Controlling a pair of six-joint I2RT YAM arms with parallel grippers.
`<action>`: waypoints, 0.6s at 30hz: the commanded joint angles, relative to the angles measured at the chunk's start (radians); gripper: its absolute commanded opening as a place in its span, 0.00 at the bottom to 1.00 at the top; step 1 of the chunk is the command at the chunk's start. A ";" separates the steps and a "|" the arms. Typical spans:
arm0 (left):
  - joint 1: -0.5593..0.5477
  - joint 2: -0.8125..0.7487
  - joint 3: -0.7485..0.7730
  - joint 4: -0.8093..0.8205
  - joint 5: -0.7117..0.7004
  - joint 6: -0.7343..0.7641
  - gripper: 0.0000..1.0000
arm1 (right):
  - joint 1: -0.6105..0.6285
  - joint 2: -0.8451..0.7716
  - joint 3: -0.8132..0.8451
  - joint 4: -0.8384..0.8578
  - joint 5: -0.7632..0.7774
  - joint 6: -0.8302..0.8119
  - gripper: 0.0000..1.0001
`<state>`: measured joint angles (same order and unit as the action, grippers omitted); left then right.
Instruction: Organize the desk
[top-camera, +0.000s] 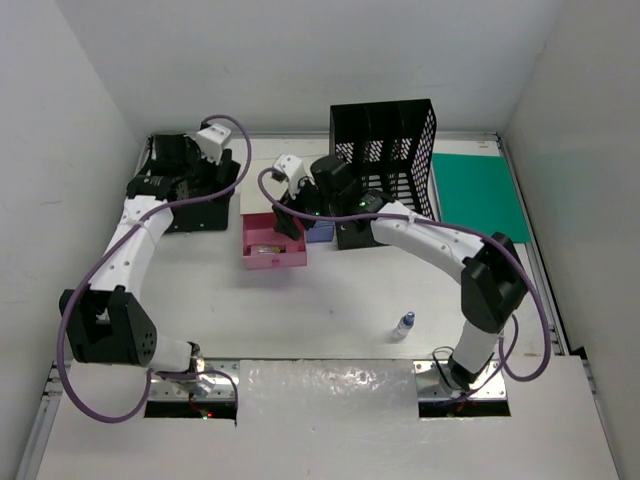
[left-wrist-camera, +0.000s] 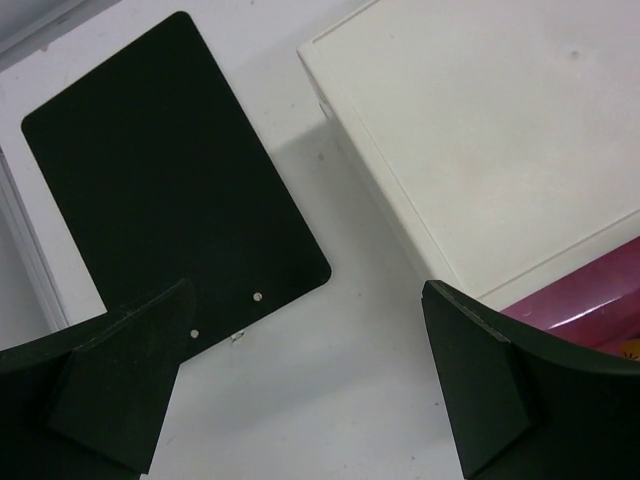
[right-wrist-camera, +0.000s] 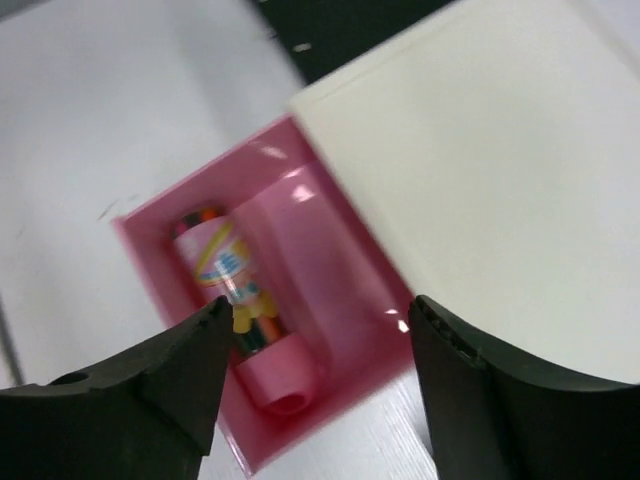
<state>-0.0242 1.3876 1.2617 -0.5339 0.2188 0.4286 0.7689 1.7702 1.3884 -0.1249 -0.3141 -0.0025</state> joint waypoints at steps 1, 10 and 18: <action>0.006 0.030 0.059 0.052 0.008 -0.036 0.96 | 0.044 -0.112 0.049 -0.031 0.279 0.082 0.67; 0.003 0.235 0.182 0.078 -0.012 -0.125 0.95 | 0.397 -0.262 -0.320 0.119 1.050 0.476 0.32; -0.006 0.274 0.162 0.120 -0.007 -0.156 0.95 | 0.480 -0.062 -0.313 0.188 0.972 0.660 0.29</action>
<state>-0.0250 1.6608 1.3991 -0.4751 0.2085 0.3016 1.2282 1.6447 1.0344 -0.0013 0.6281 0.5488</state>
